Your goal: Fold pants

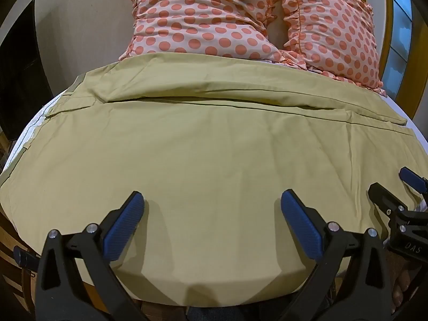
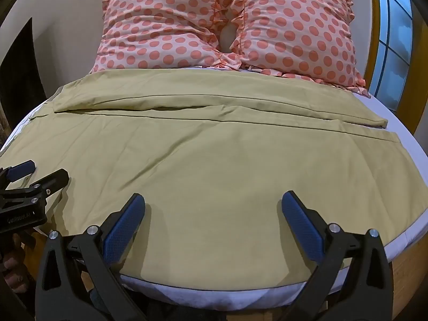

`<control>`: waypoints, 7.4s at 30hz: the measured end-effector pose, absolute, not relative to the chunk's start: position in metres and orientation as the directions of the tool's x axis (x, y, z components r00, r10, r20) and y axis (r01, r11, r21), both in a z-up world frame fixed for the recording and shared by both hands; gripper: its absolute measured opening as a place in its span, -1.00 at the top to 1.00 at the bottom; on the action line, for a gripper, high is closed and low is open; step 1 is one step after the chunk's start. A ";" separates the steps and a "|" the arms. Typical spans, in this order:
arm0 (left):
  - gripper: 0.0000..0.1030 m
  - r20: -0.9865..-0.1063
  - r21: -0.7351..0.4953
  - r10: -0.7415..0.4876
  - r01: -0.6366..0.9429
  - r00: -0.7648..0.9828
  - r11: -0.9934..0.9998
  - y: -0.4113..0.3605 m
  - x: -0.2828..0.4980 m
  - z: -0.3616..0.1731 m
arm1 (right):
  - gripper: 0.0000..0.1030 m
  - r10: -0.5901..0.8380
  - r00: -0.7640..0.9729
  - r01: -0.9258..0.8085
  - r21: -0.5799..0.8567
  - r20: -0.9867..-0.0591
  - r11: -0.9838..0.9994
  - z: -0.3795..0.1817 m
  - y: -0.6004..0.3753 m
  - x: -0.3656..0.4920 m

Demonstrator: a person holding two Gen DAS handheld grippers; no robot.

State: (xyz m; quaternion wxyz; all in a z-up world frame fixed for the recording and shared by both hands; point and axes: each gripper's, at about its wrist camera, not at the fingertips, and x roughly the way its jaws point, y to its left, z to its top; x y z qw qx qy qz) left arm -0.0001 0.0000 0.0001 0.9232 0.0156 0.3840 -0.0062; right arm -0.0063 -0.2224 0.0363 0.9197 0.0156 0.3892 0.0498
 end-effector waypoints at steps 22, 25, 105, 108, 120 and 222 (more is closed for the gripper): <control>-0.97 -0.706 0.025 0.001 0.023 0.708 0.999 0.000 0.000 0.000 | -0.97 0.104 0.693 -0.080 0.068 -0.714 0.995 0.036 -0.223 -0.006; -0.97 -0.706 0.025 0.001 0.023 0.708 0.999 0.000 0.000 0.000 | -0.97 0.104 0.693 -0.079 0.068 -0.714 0.995 0.036 -0.223 -0.006; -0.97 -0.669 -0.011 -0.025 0.024 0.742 1.000 0.020 0.010 0.030 | -0.90 -0.064 0.687 0.232 0.135 -0.724 0.963 0.109 -0.358 0.118; -0.97 -0.659 -0.033 -0.043 0.029 0.751 0.999 0.026 0.021 0.039 | -0.36 -0.112 0.566 0.416 0.166 -0.817 0.894 0.098 -0.411 0.195; -0.97 -0.642 -0.027 -0.046 0.038 0.766 0.999 0.038 0.057 0.046 | -0.10 -0.286 0.321 0.688 0.015 -0.903 0.726 0.011 -0.475 0.345; -0.42 -0.528 -0.496 -0.033 -0.277 0.849 0.823 0.240 -0.140 0.011 | 0.90 0.679 0.677 -0.515 0.476 -0.284 0.713 0.089 -0.238 -0.002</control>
